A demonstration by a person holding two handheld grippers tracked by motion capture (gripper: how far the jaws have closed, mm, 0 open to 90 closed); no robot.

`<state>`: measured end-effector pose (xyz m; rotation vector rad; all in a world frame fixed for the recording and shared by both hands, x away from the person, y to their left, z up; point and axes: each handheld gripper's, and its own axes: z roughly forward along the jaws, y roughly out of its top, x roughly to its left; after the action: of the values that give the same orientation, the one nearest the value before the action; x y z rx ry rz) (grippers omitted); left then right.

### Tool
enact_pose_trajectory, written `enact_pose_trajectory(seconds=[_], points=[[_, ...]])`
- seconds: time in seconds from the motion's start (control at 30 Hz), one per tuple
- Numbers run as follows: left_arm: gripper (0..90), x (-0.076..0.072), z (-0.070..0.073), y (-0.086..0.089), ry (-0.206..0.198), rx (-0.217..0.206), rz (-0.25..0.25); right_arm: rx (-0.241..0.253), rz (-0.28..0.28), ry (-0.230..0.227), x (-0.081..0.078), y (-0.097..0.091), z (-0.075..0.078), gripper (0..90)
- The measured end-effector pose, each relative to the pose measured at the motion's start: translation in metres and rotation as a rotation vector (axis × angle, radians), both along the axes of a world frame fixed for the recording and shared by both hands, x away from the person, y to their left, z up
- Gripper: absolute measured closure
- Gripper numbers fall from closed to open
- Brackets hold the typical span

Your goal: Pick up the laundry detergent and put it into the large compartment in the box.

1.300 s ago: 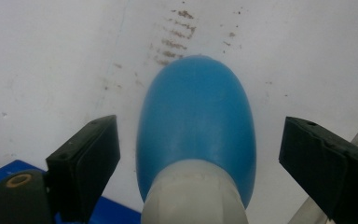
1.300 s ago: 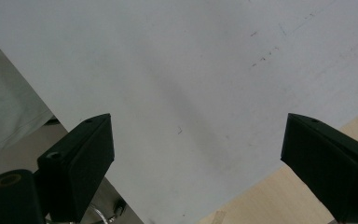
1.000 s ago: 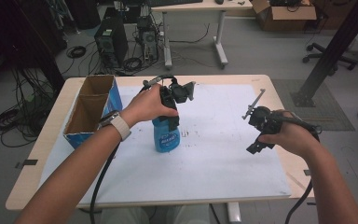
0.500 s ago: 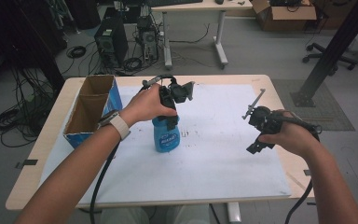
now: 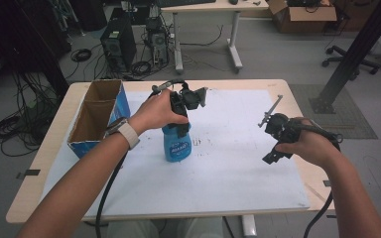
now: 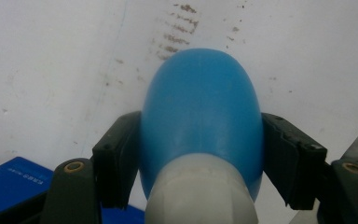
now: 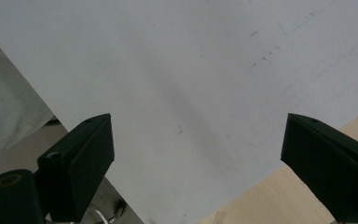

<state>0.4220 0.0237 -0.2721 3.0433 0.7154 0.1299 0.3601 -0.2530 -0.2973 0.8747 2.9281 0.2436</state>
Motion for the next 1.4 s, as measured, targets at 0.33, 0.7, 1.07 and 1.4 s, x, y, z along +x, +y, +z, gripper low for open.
enact_pose_trajectory(seconds=[0.33, 0.7, 1.07, 1.4], points=[[37.4, 0.0, 0.0, 0.0, -0.006, 0.001, -0.002, 0.002, -0.002, 0.003, 0.0, 0.0, -0.001, 9.4], [37.8, 0.0, 0.013, 0.001, -0.011, -0.005, 0.016, 0.0, -0.001, 0.002, 0.0, 0.0, 0.0, 9.4], [37.8, -0.002, 0.045, 0.006, -0.029, -0.02, 0.063, 0.002, 0.004, -0.002, -0.001, 0.002, 0.003, 9.4], [37.8, -0.006, 0.07, 0.015, -0.047, -0.034, 0.115, 0.002, 0.017, -0.003, 0.0, 0.008, 0.006, 9.7]])
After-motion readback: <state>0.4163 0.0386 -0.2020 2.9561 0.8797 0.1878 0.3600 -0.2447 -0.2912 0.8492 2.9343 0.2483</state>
